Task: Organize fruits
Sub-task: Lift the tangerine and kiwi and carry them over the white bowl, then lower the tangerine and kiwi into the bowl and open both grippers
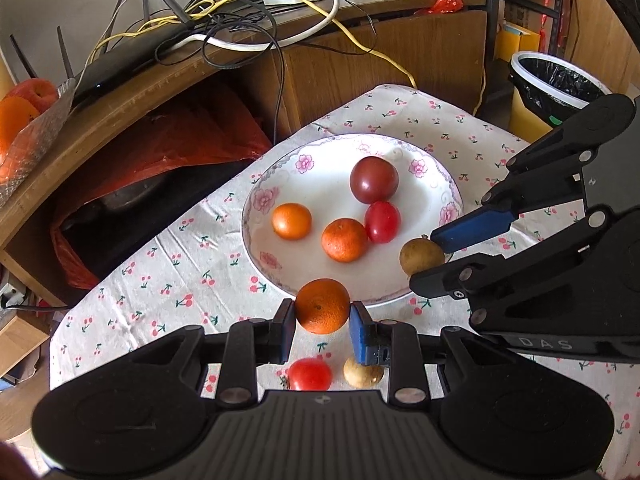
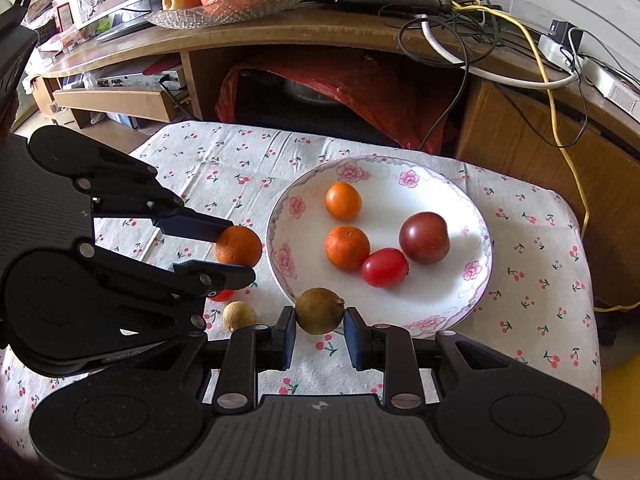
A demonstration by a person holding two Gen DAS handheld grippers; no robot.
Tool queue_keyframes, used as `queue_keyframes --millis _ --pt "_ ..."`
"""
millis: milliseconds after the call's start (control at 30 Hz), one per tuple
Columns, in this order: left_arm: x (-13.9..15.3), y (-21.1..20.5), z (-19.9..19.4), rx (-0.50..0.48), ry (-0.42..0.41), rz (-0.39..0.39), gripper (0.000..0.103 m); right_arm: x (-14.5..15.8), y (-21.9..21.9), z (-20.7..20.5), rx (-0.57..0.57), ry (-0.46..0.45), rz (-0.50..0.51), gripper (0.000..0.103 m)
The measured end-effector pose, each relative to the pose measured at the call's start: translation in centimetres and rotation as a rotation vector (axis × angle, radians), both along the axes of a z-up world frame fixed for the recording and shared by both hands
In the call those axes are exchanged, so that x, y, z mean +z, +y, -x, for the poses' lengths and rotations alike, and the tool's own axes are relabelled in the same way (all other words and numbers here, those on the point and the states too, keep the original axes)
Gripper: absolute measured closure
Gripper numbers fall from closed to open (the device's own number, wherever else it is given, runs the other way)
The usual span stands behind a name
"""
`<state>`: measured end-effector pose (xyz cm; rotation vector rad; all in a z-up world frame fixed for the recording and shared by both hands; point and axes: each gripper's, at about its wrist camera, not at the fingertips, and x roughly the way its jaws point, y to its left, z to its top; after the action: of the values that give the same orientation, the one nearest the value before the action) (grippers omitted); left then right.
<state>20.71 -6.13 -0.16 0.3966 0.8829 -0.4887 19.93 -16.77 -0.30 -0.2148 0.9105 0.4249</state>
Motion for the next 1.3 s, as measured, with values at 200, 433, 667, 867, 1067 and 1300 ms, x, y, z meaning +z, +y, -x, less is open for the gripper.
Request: queue_keyframes --millis 200,433,667,867,1067,1300 --pt "-0.3 -0.4 -0.8 0.006 0.009 0.010 0.065 0.1 -0.5 -0.6 -0.025 -0.012 0.000 0.081" --pt "-1.0 -1.1 -1.8 0.009 0.022 0.019 0.065 -0.6 -1.3 -1.5 -0.056 0.001 0.003 0.081" --pt "-1.5 -1.4 -2.4 0.017 0.031 0.025 0.065 -1.1 -1.8 -2.2 -0.081 0.009 -0.002 0.081" --pt "-1.6 -1.4 -2.8 0.028 0.030 0.032 0.065 -1.4 -2.0 -2.7 -0.098 0.012 -0.009 0.080" --pt "-1.7 -1.4 -3.1 0.037 0.029 0.034 0.065 -1.4 -2.0 -3.2 -0.114 0.008 -0.016 0.080" --pt "-1.8 -1.6 -3.2 0.043 0.024 0.026 0.064 -1.5 -2.1 -3.2 -0.122 0.008 -0.017 0.079"
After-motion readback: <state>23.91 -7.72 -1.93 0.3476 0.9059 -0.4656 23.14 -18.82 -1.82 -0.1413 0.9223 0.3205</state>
